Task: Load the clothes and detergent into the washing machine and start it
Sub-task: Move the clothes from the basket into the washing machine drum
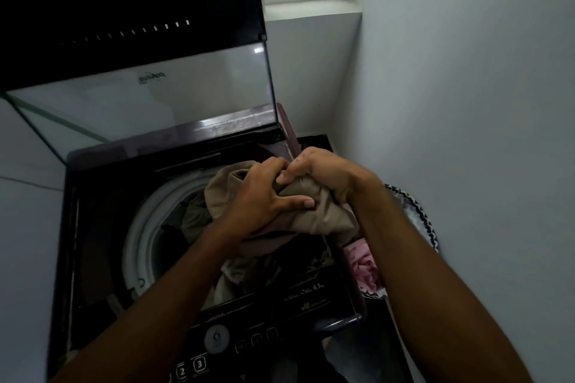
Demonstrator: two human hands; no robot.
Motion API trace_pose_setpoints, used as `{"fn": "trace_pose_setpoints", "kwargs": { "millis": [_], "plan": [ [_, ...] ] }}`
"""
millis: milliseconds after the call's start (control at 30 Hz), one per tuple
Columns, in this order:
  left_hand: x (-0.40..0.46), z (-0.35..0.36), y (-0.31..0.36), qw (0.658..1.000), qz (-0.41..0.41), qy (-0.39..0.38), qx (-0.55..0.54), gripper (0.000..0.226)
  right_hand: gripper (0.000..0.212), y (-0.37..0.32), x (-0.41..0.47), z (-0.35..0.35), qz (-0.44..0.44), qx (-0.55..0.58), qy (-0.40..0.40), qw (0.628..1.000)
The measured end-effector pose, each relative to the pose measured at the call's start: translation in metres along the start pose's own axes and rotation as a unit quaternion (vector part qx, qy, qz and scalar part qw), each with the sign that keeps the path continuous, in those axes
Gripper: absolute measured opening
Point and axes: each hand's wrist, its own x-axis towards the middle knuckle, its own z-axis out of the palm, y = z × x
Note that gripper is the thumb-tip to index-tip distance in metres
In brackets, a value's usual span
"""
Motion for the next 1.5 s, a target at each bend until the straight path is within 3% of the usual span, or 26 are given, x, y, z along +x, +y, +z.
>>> {"fn": "trace_pose_setpoints", "kwargs": {
  "millis": [267, 533, 767, 867, 1000, 1100, 1167, 1333, 1400, 1500],
  "plan": [
    [-0.037, -0.078, -0.012, 0.995, -0.077, 0.067, -0.013, 0.053, 0.012, -0.044, 0.028, 0.074, -0.028, 0.027, -0.077, 0.996],
    [-0.075, -0.112, -0.068, 0.989, -0.107, 0.103, 0.008, 0.065, 0.005, -0.039, 0.058, 0.144, -0.024, 0.039, -0.09, 0.995],
    [-0.105, -0.099, -0.129, 0.989, -0.142, 0.025, 0.038, 0.083, 0.012, 0.02, 0.1, 0.174, -0.088, -0.127, -0.05, 0.987],
    [-0.111, -0.085, -0.148, 0.979, -0.196, -0.037, 0.052, 0.087, 0.013, 0.053, 0.11, 0.179, -0.069, -0.174, -0.034, 0.982],
    [-0.111, -0.061, -0.155, 0.964, -0.247, -0.081, 0.055, 0.078, 0.022, 0.084, 0.123, 0.179, -0.007, -0.29, -0.023, 0.957],
    [-0.113, -0.042, -0.16, 0.928, -0.277, -0.224, 0.111, 0.083, 0.029, 0.087, 0.113, 0.176, 0.041, -0.372, -0.076, 0.924],
    [-0.115, -0.031, -0.161, 0.921, -0.267, -0.26, 0.114, 0.083, 0.027, 0.084, 0.105, 0.169, 0.037, -0.404, -0.094, 0.909],
    [-0.095, -0.022, -0.134, 0.973, -0.223, -0.058, 0.008, 0.063, 0.03, 0.07, 0.087, 0.13, -0.066, -0.401, 0.041, 0.913],
    [-0.076, -0.017, -0.117, 0.981, -0.191, -0.03, 0.019, 0.059, 0.039, 0.067, 0.077, 0.107, -0.098, -0.466, 0.136, 0.869],
    [-0.047, -0.002, -0.089, 0.994, -0.108, 0.004, 0.013, 0.051, 0.069, 0.073, 0.06, 0.072, -0.092, -0.539, 0.249, 0.799]
  ]
}}
